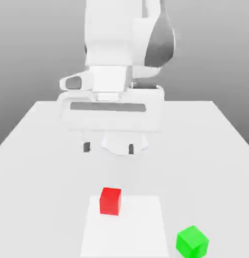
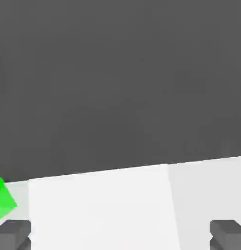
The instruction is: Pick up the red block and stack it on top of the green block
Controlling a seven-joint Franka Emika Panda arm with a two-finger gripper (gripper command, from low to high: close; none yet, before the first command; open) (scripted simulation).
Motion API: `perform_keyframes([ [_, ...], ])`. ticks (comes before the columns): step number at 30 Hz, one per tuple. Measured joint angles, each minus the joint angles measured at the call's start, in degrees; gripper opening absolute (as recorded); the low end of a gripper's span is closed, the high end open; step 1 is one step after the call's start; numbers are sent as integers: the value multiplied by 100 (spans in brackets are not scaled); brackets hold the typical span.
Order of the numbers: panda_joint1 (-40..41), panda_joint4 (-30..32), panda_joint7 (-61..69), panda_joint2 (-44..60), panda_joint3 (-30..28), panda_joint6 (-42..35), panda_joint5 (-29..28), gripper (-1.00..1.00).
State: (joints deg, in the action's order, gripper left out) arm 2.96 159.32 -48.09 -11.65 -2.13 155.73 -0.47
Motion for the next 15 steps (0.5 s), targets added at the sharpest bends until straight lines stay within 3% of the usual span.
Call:
perform_keyframes([
  [3,47,426,-20,816,-39,581,16,0],
  [9,115,354,117,2125,65,1677,215,0],
  [10,144,332,133,2285,99,1814,237,-100],
  [15,146,332,119,2285,101,1814,223,-100],
])
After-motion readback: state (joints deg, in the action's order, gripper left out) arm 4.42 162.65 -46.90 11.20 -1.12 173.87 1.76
